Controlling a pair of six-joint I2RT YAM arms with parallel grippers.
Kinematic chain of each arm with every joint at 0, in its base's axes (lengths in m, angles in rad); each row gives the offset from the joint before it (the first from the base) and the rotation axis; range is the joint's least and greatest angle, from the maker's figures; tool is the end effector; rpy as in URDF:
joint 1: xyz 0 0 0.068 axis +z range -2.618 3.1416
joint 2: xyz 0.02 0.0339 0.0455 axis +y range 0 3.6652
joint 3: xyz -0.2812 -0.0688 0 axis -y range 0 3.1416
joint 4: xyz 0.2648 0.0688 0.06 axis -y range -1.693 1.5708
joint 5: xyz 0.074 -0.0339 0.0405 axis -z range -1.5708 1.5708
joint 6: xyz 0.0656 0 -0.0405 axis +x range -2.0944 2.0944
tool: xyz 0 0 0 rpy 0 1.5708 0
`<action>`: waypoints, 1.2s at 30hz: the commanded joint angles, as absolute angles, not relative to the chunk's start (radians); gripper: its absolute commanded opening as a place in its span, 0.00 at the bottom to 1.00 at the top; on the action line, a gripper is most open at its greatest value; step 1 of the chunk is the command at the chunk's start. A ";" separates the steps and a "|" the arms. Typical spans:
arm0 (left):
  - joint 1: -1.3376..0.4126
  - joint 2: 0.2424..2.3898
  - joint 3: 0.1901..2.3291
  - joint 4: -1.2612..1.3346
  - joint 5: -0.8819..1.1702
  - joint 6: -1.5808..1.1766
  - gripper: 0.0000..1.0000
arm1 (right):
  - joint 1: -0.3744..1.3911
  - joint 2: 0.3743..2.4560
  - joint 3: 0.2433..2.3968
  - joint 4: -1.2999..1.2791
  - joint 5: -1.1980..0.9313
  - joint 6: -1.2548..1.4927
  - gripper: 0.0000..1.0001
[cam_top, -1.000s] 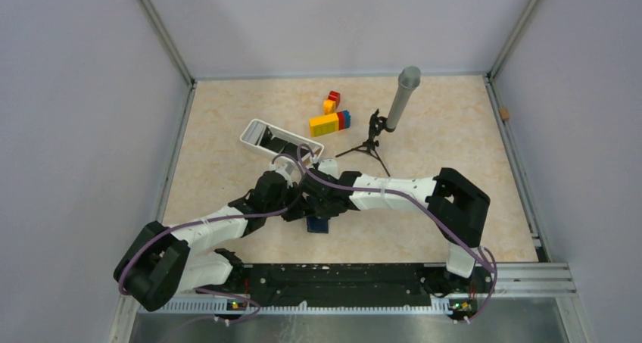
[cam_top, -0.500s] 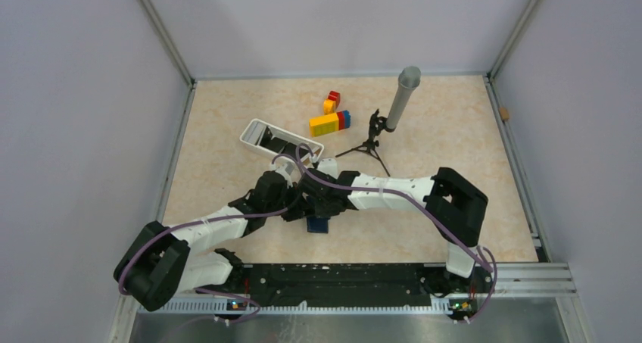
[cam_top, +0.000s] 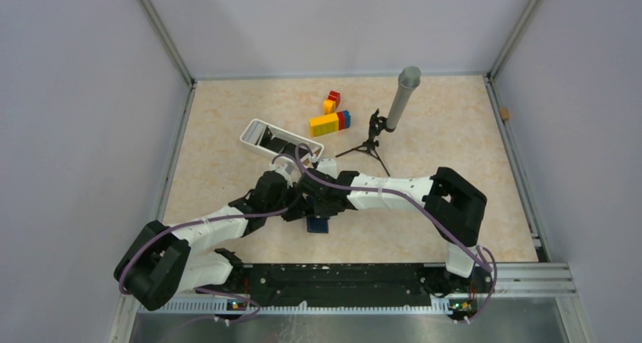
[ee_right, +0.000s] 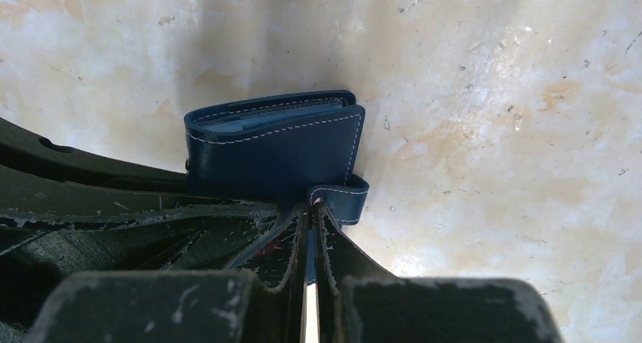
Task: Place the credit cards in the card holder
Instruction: Close the card holder at the center of the board.
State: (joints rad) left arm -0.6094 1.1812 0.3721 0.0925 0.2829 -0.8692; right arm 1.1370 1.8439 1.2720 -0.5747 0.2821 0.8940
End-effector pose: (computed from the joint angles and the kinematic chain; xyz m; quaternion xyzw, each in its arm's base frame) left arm 0.1885 -0.1539 0.1334 -0.0588 0.9011 -0.3711 0.2166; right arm 0.1878 0.3620 0.1665 -0.0879 0.9643 0.1047 0.2267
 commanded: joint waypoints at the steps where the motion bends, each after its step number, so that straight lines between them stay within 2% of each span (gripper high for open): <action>1: -0.612 1.185 0.383 0.119 0.270 -0.844 0.00 | 1.147 1.857 1.272 -0.591 0.322 0.907 0.00; 13: -0.609 1.198 0.382 0.120 0.264 -0.834 0.00 | 1.147 1.756 1.151 -0.443 0.264 0.924 0.00; 36: -0.597 1.214 0.383 0.114 0.274 -0.814 0.00 | 1.145 1.713 1.112 -0.365 0.255 0.906 0.00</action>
